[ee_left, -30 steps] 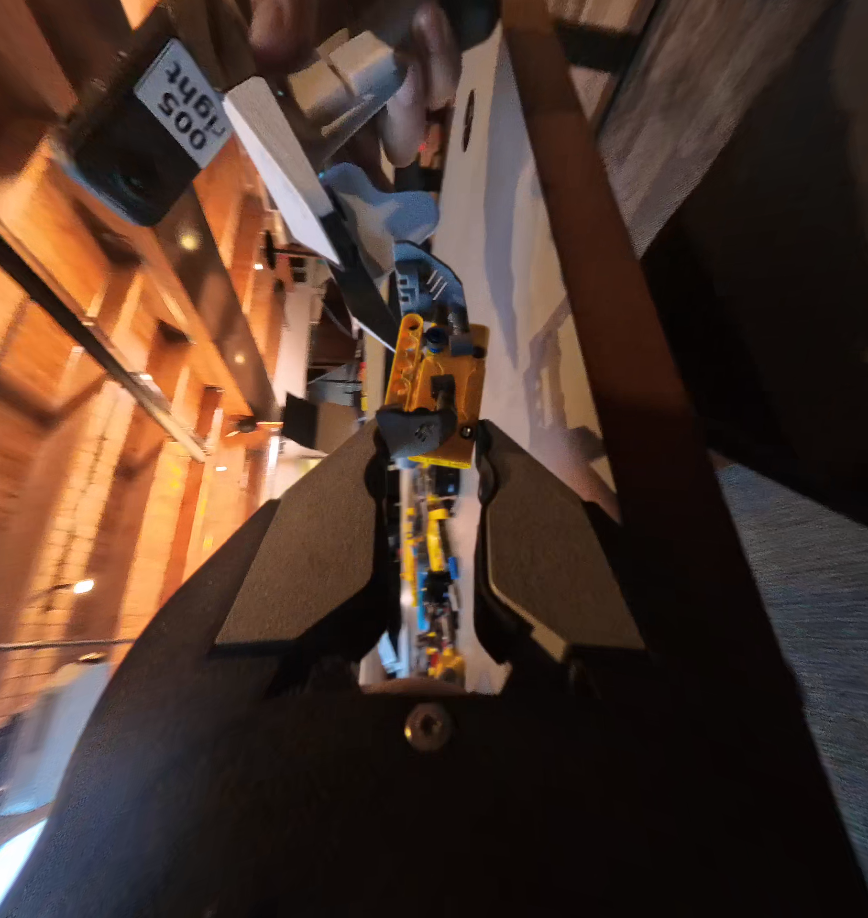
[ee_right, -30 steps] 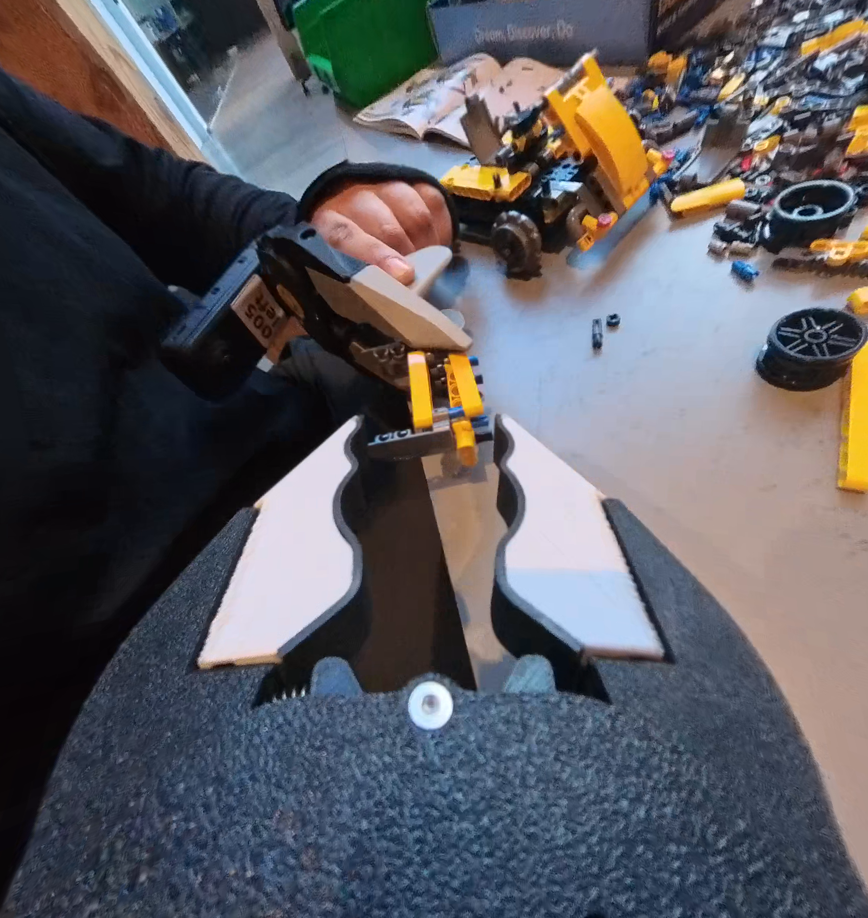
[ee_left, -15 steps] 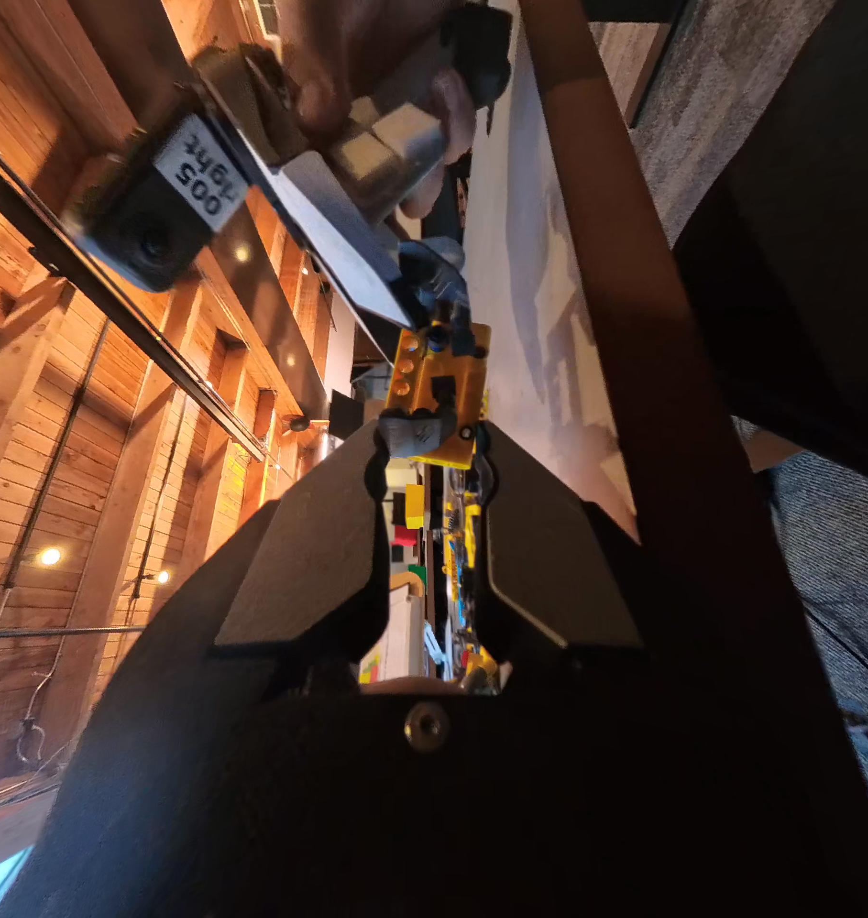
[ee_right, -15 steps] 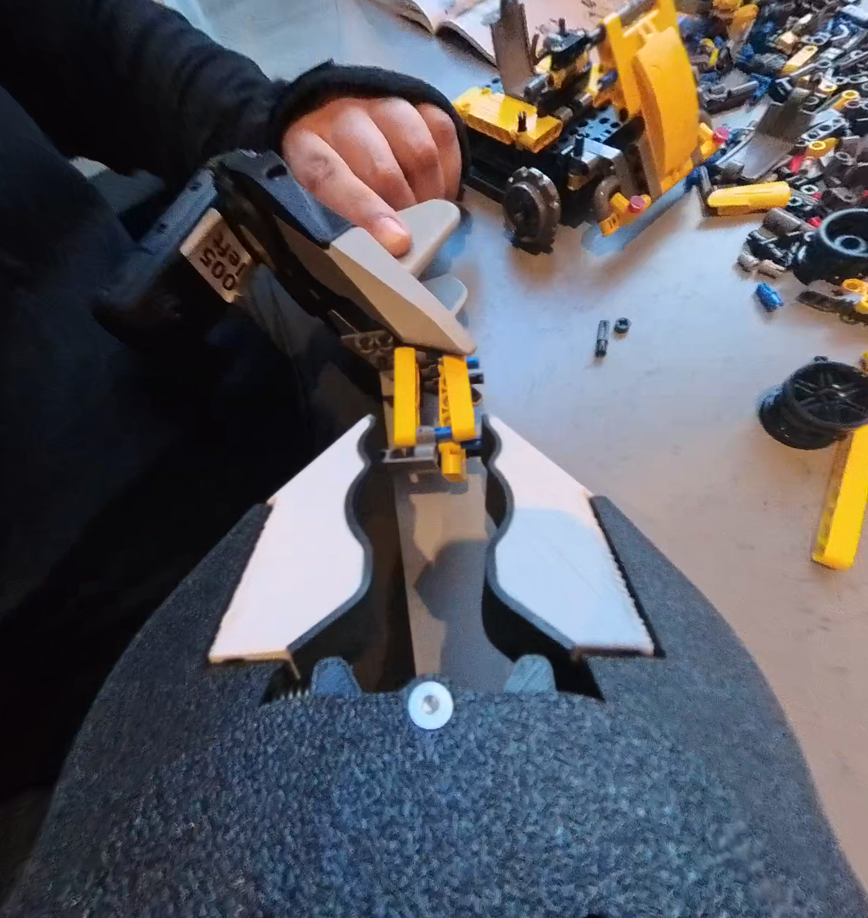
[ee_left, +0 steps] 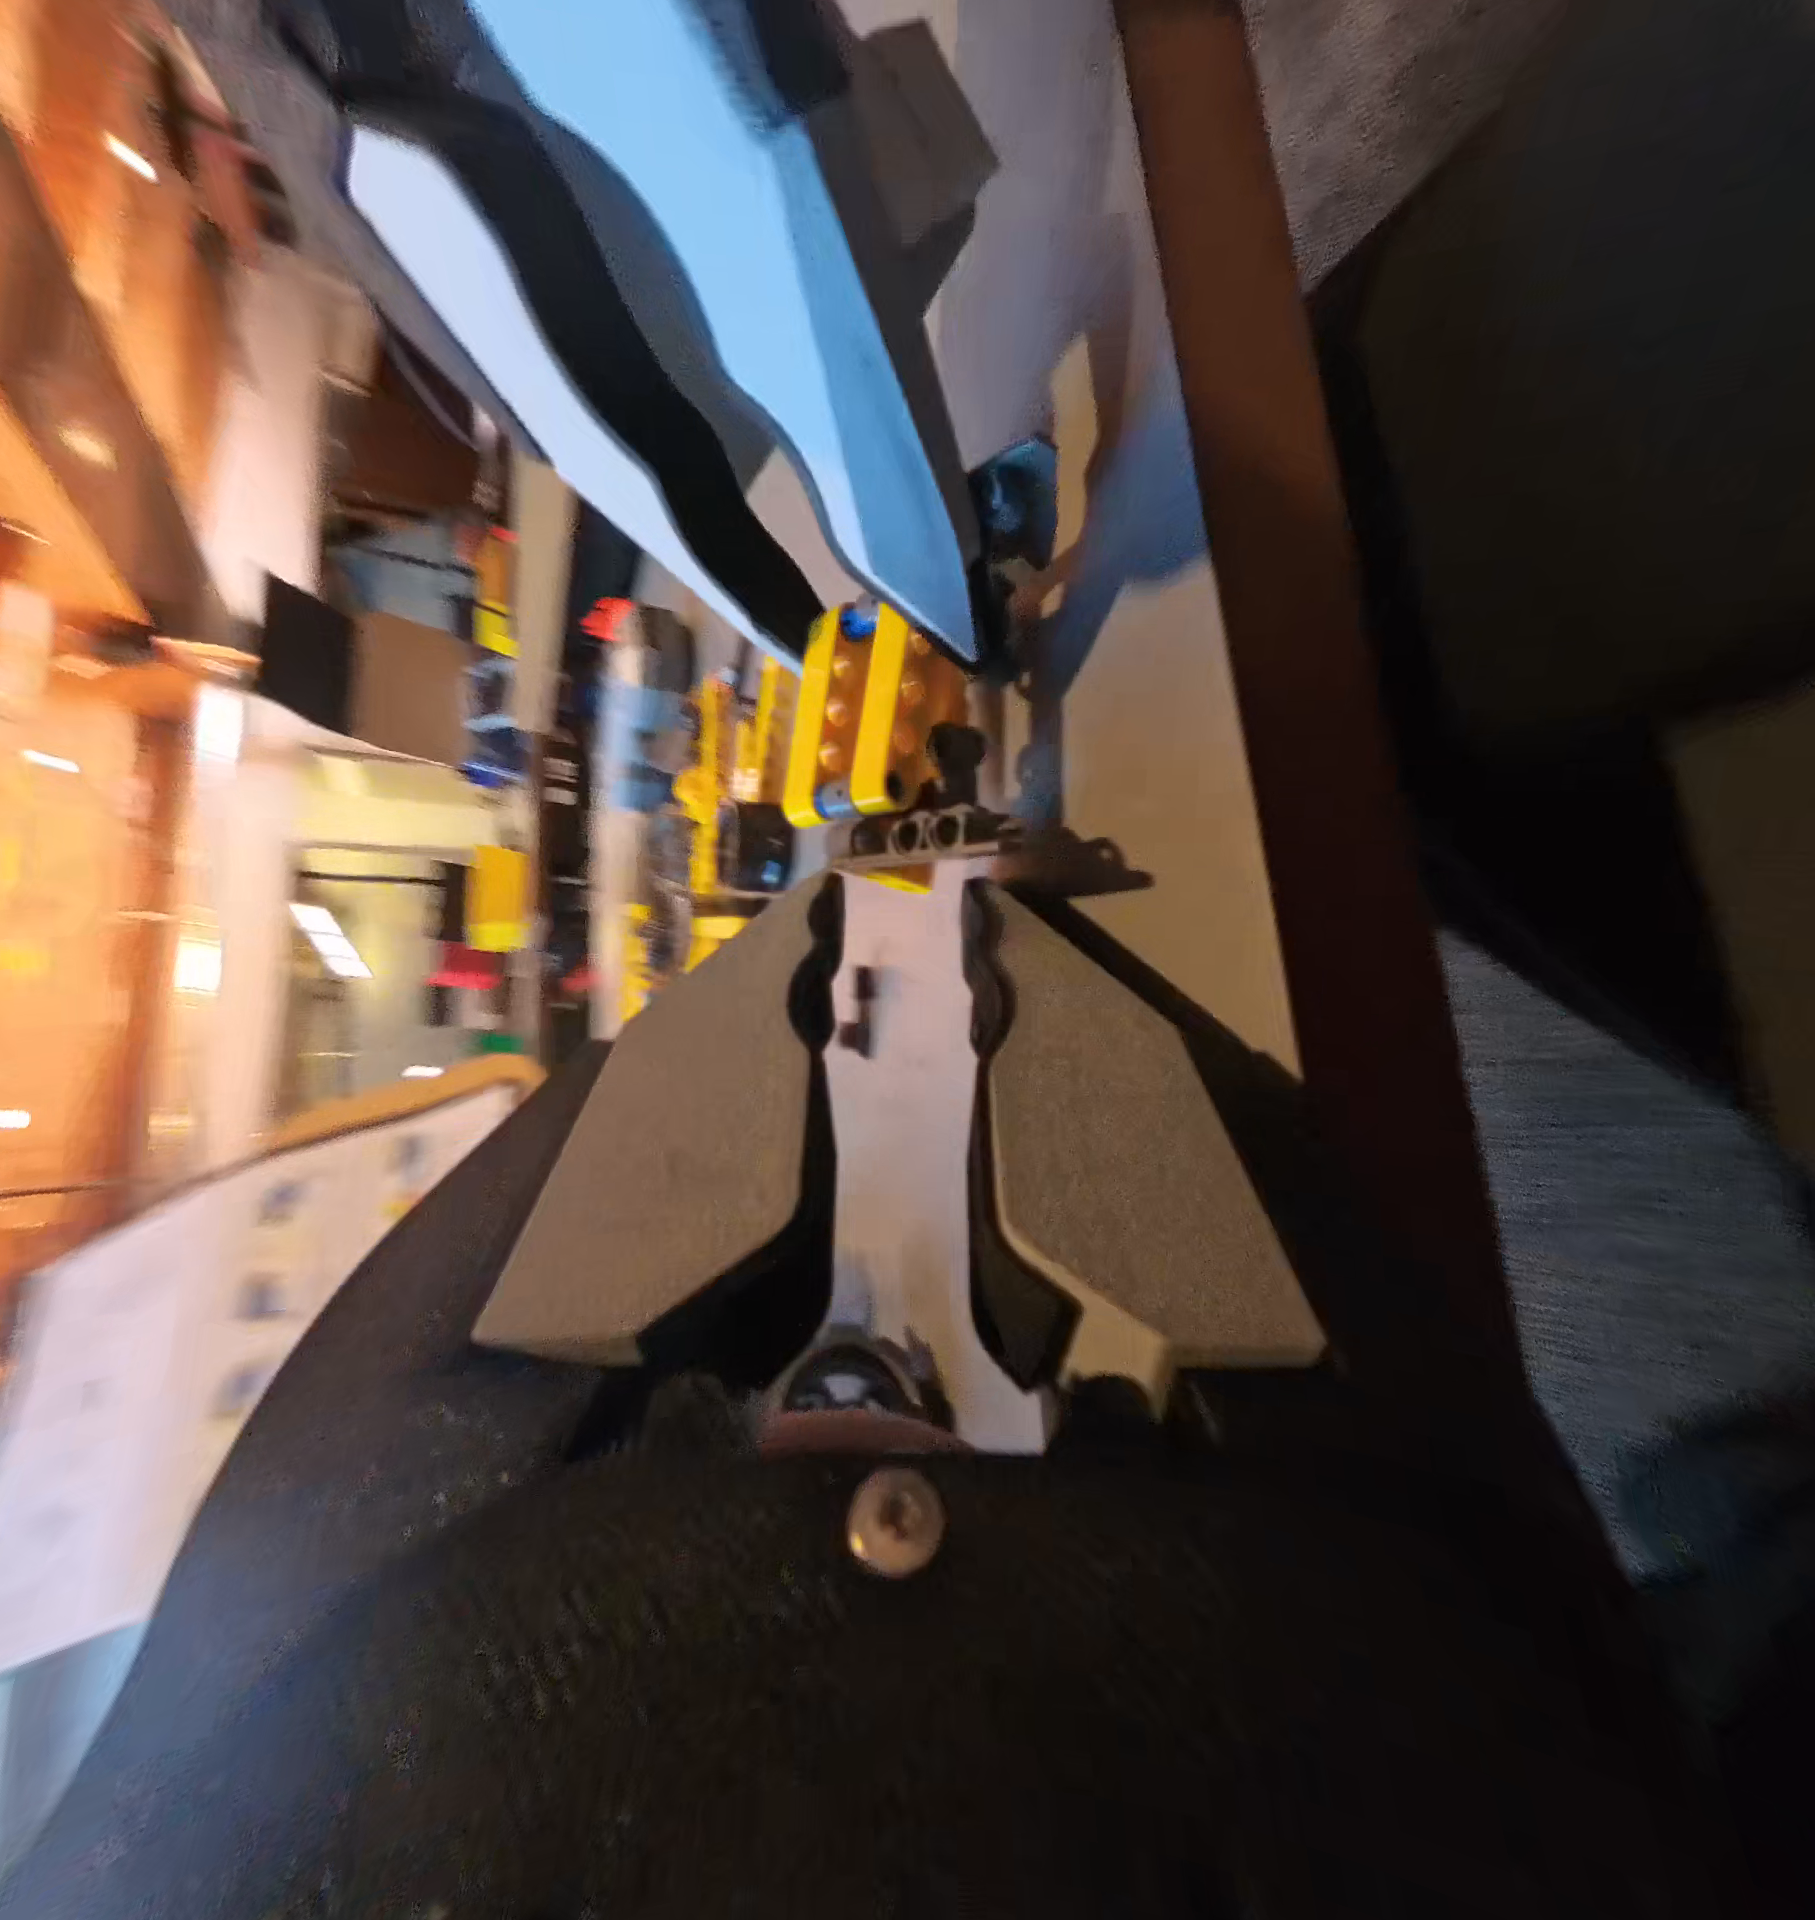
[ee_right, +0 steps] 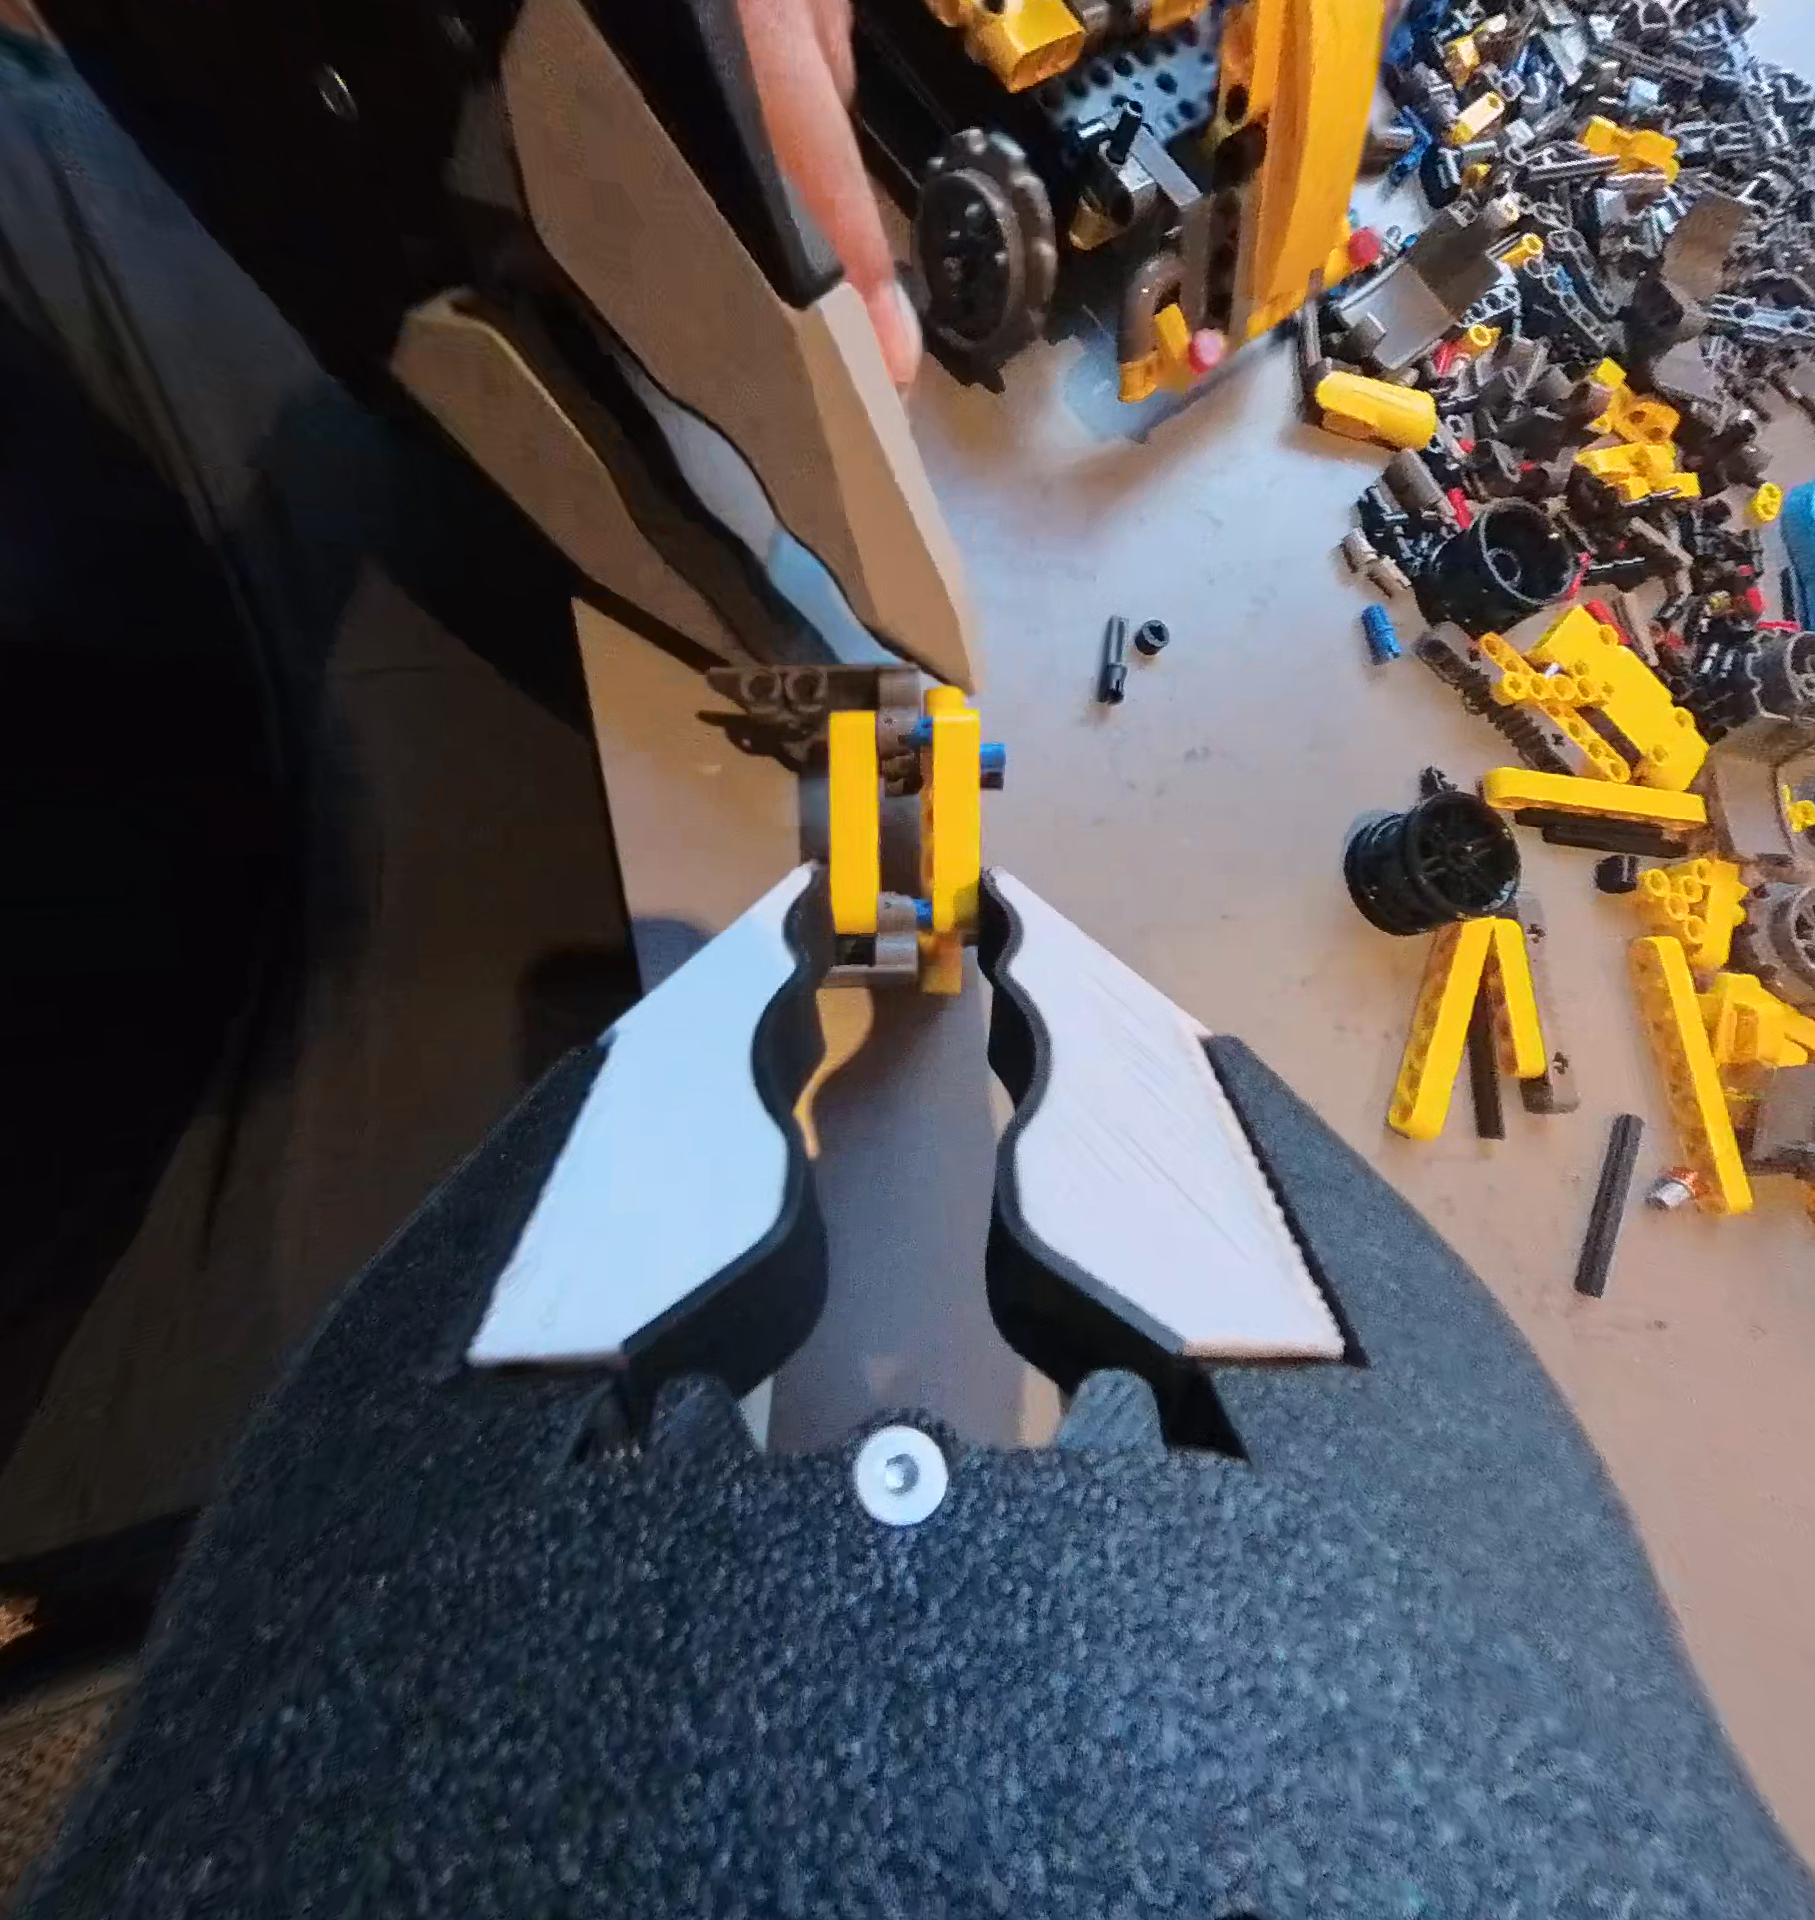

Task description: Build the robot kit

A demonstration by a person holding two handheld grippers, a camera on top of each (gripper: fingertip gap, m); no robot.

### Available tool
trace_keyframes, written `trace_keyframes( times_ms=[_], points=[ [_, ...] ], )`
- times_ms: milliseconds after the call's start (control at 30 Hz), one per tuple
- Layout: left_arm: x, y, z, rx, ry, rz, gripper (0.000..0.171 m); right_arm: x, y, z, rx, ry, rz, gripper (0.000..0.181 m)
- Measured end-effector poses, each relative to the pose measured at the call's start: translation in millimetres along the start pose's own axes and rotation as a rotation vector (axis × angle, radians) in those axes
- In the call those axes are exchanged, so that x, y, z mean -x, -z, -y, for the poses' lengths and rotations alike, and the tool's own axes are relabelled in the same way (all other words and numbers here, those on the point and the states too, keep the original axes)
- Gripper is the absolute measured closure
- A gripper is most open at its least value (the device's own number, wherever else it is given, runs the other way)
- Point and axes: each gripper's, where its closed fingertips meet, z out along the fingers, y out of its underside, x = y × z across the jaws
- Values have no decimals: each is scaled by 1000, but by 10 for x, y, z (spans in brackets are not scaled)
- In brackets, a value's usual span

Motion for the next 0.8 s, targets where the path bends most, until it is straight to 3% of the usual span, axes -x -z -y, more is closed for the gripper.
trace_keyframes(
  times_ms=[100, 233, 300, 367, 433, 500, 800],
  points=[
    [24, 187, 16, -16, 236, -148, 138, -50, -16, -1, -16, -8, -34, 156],
    [234, 300, 199, -94, 496, -250, 137, -24, -62, 40, -17, 44, -55, 156],
    [250, 213, 252, -92, 498, -304, 136, -1, -93, 79, -32, 57, -54, 157],
    [124, 93, 204, -21, 410, -393, 123, 2, -102, 84, -21, 87, -52, 157],
    [-26, -26, 65, 79, 322, -451, 140, 0, -100, 79, -18, 110, -44, 157],
    [-21, -52, 71, 70, 298, -461, 143, -10, -95, 68, -25, 111, -43, 157],
    [32, -57, 107, -48, 588, -339, 141, -51, -78, 57, -17, 51, 25, 156]
  ],
)
